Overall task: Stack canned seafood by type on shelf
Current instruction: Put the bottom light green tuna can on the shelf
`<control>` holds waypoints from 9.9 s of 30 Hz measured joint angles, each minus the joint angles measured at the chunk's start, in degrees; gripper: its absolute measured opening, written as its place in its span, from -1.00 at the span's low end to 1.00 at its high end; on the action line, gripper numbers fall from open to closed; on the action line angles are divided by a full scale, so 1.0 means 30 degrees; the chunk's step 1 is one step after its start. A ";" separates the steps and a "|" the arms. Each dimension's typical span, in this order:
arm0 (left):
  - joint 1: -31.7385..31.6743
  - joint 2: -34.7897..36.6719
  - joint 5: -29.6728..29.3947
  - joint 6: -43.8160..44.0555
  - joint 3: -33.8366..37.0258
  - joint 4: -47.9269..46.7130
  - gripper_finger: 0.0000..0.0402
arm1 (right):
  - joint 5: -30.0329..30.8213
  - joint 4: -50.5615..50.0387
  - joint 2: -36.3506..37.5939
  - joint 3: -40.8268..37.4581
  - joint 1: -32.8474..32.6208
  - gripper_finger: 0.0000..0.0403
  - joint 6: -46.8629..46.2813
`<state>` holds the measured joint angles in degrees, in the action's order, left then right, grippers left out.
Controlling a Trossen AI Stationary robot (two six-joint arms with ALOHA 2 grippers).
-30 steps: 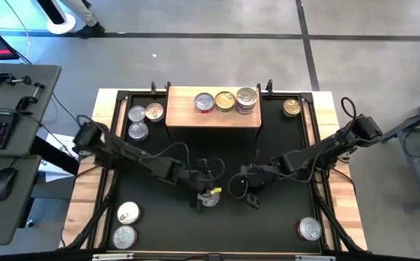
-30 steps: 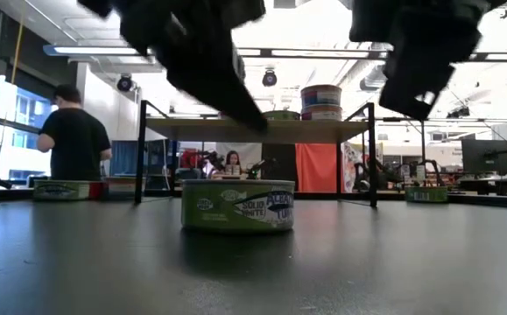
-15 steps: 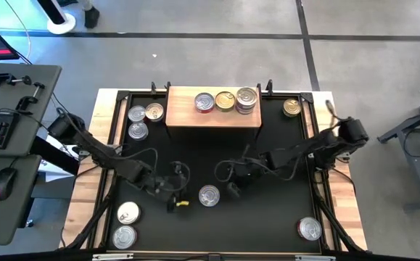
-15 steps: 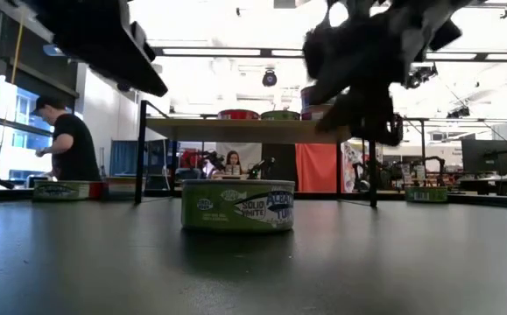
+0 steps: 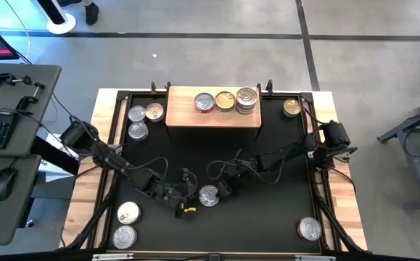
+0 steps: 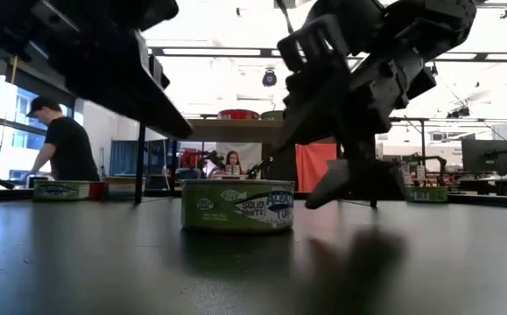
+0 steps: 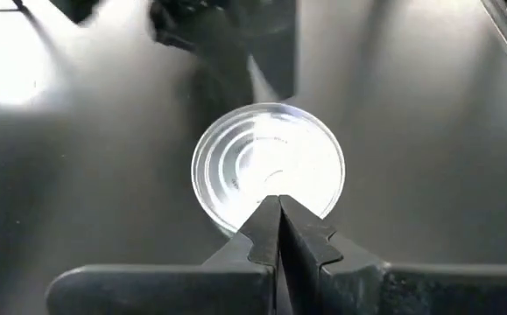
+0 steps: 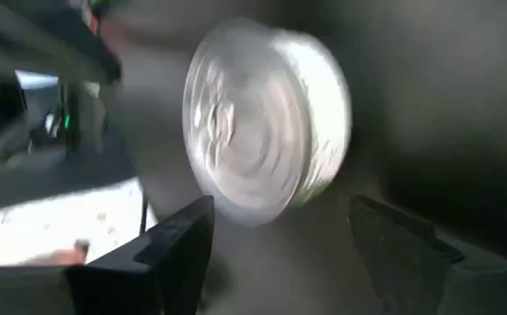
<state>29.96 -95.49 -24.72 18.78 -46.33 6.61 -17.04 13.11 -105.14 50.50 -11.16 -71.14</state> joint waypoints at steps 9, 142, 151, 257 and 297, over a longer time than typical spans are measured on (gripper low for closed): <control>0.0013 -0.1541 0.0414 0.0906 -0.0020 0.1877 -1.00 | 0.0861 0.0079 0.0032 0.0000 0.0226 0.26 -0.0195; 0.3270 0.6947 -0.8391 1.4210 0.2390 -0.7263 -1.00 | 0.4455 -1.9531 -0.4736 1.5722 -0.1290 0.64 3.0137; 0.3270 0.6947 -0.8382 1.4181 0.2390 -0.7271 -1.00 | 0.4460 -2.0857 -0.4743 1.7791 -0.1167 0.64 2.5303; 0.1522 1.6157 -0.7961 0.7551 0.2375 -0.9704 -1.00 | 1.0160 -1.1419 -0.5434 2.0261 0.8699 -0.25 0.4064; 0.1543 1.6149 -0.7735 0.7668 0.2382 -0.9741 -1.00 | 0.8162 -1.0564 -0.6965 2.0888 0.8757 -0.25 0.4810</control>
<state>34.59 -47.05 -47.92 41.78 -39.18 -22.61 7.44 -18.59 -126.04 113.16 15.11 -56.71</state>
